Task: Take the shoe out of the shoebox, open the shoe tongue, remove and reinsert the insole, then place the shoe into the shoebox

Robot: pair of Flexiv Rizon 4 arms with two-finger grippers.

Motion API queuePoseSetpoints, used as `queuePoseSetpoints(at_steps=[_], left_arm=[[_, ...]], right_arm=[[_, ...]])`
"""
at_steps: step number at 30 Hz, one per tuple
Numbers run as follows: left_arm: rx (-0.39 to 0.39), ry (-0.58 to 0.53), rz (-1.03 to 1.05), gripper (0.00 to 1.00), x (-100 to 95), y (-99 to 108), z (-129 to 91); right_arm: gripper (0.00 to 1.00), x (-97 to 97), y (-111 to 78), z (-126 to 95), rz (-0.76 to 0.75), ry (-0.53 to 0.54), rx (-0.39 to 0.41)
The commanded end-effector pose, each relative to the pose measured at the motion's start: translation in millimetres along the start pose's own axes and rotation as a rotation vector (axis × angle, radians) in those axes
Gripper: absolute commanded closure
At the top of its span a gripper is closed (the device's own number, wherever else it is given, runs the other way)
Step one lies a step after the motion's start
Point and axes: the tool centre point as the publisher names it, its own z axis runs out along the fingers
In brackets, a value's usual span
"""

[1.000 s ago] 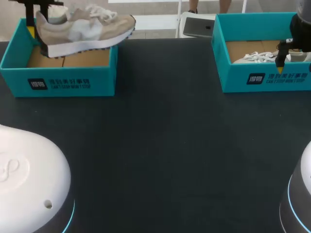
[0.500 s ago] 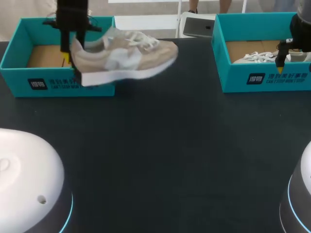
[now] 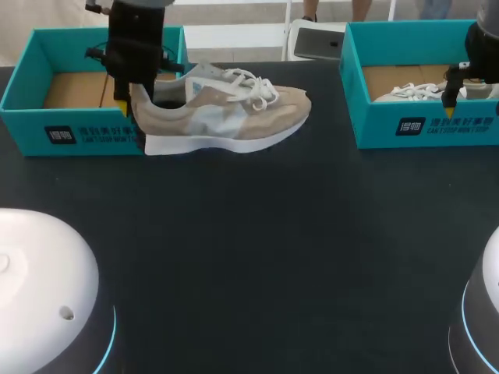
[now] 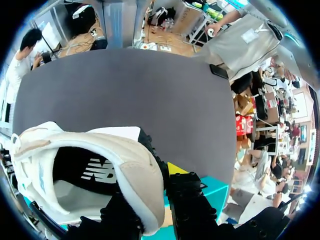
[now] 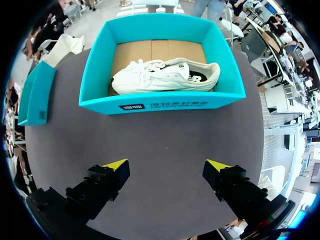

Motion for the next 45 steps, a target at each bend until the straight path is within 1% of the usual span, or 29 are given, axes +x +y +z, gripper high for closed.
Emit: queuePoseSetpoints(at_steps=[1,15,16,18,20,21,22,23,24,26,30,31,34,36,38,42,45], left_arm=[[-0.199,-0.008,0.001,1.0,3.7,-4,1],[-0.199,-0.008,0.001,1.0,3.7,-4,1],[-0.191,-0.04,0.007,1.0,-0.6,-10,3],[-0.218,-0.032,0.002,1.0,-11.6,-23,8],[-0.218,-0.047,0.011,1.0,-22.5,-36,12],[-0.233,-0.041,-0.002,1.0,-29.2,-42,15],[-0.227,-0.055,0.017,1.0,-34.7,-47,17],[-0.254,-0.023,0.012,1.0,-41.5,-53,20],[-0.273,-0.028,-0.009,1.0,-46.0,-56,23],[-0.254,-0.045,0.003,1.0,-58.2,-64,27],[-0.264,-0.055,-0.005,1.0,-80.9,-78,39],[-0.252,-0.069,-0.006,1.0,-85.0,-80,42],[-0.247,-0.068,-0.006,1.0,-97.0,-89,55],[-0.25,-0.049,0.001,1.0,-103.4,-92,68],[-0.238,-0.058,0.018,1.0,-107.1,-95,81],[-0.238,-0.042,0.022,1.0,-112.3,-92,106],[-0.25,-0.041,0.026,1.0,-115.2,-90,120]], right_arm=[[0.0,0.2,-0.4,0,0.0,-0.001,-0.001],[0.0,0.2,-0.4,0,0.0,-0.001,-0.001],[0.0,0.2,-0.4,0,0.0,-0.001,-0.001],[0.0,0.2,-0.4,0,0.0,-0.001,-0.001],[0.0,0.2,-0.4,0,0.0,-0.001,-0.001],[0.0,0.2,-0.4,0,0.0,-0.001,-0.001],[0.0,0.2,-0.4,0,0.0,-0.001,-0.001],[0.0,0.2,-0.4,0,0.0,-0.001,-0.001],[0.0,0.2,-0.4,0,0.0,-0.001,-0.001],[0.0,0.2,-0.4,0,0.0,-0.001,-0.001],[0.0,0.2,-0.4,0,0.0,-0.001,-0.001],[0.0,0.2,-0.4,0,0.0,-0.001,-0.001],[0.0,0.2,-0.4,0,0.0,-0.001,-0.001],[0.0,0.2,-0.4,0,0.0,-0.001,-0.001],[0.0,0.2,-0.4,0,0.0,-0.001,-0.001],[0.0,0.2,-0.4,0,0.0,-0.001,-0.001],[0.0,0.2,-0.4,0,0.0,-0.001,-0.001]])
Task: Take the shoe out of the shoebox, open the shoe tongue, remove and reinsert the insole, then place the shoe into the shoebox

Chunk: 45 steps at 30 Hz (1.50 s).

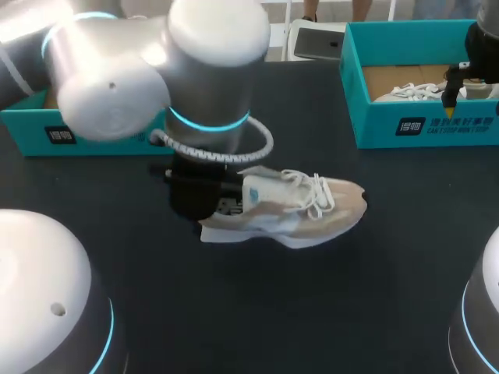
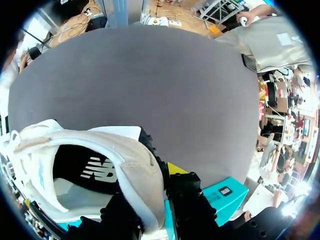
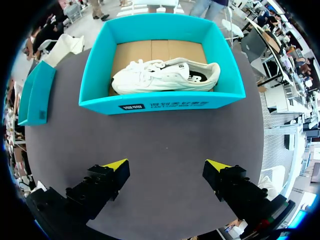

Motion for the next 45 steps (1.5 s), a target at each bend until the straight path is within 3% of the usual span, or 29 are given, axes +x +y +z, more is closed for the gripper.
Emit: queuePoseSetpoints(at_steps=[1,13,34,45], left_arm=[[-0.021,-0.002,-0.005,1.0,-5.2,-1,31],[-0.018,0.025,-0.025,1.0,-3.6,-1,61],[-0.015,0.051,-0.01,1.0,-0.3,-1,83],[0.031,0.087,0.014,1.0,2.9,-10,104]], right_arm=[[0.0,0.3,-0.4,0,0.0,-0.001,-0.001],[0.0,0.3,-0.4,0,0.0,-0.001,-0.001],[0.0,0.3,-0.4,0,0.0,-0.001,-0.001],[0.0,0.3,-0.4,0,0.0,-0.001,-0.001]])
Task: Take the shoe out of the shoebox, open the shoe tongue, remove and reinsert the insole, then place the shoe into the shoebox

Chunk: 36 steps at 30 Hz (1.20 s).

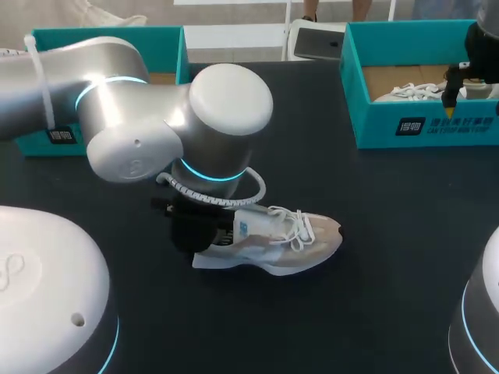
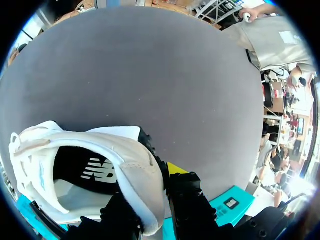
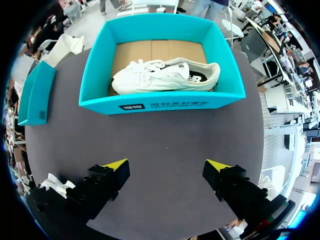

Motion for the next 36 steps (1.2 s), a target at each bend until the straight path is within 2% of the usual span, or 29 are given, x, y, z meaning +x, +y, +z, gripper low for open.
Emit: queuePoseSetpoints(at_steps=[1,10,11,12,17,21,36], left_arm=[[0.006,0.006,0.004,1.0,-3.4,1,12],[0.007,0.035,0.014,1.0,-4.5,-4,33],[0.011,0.034,0.012,0.89,-4.1,-4,35],[0.012,0.034,0.012,0.72,-3.4,-5,36],[0.032,0.039,0.001,0.51,-0.8,-5,40],[0.036,0.006,-0.012,0.01,3.5,-4,29],[0.073,-0.178,-0.073,0.0,15.8,2,-25]], right_arm=[[0.0,0.2,-0.4,0,0.0,-0.001,-0.001],[0.0,0.2,-0.4,0,0.0,-0.001,-0.001],[0.0,0.2,-0.4,0,0.0,-0.001,-0.001],[0.0,0.2,-0.4,0,0.0,-0.001,-0.001],[0.0,0.2,-0.4,0,0.0,-0.001,-0.001],[0.0,0.2,-0.4,0,0.0,-0.001,-0.001],[0.0,0.2,-0.4,0,0.0,-0.001,-0.001]])
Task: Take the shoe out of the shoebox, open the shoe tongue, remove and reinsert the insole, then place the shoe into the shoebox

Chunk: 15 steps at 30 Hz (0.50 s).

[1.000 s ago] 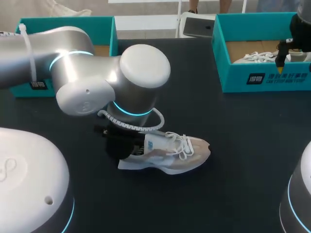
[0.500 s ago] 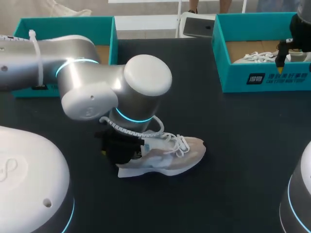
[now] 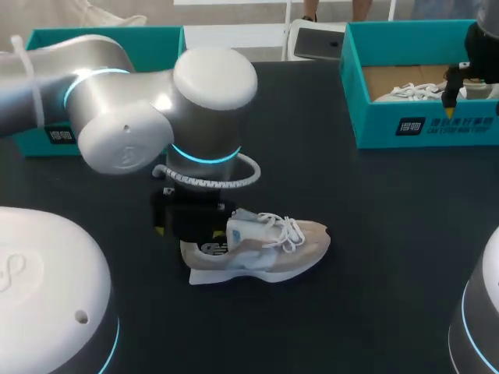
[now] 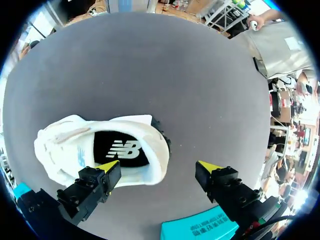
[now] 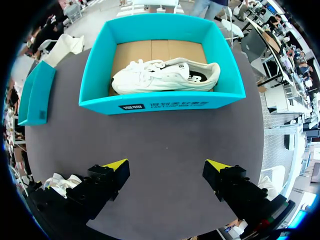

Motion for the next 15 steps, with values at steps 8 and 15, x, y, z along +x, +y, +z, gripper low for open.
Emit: queuePoseSetpoints(at_steps=[8,15], left_arm=[[0.078,-0.261,-0.099,0.0,26.8,1,-54],[0.269,-0.436,-0.259,0.0,42.7,7,-81]], right_arm=[[0.0,0.3,-0.4,0,0.0,-0.001,-0.001],[0.0,0.3,-0.4,0,0.0,-0.001,-0.001]])
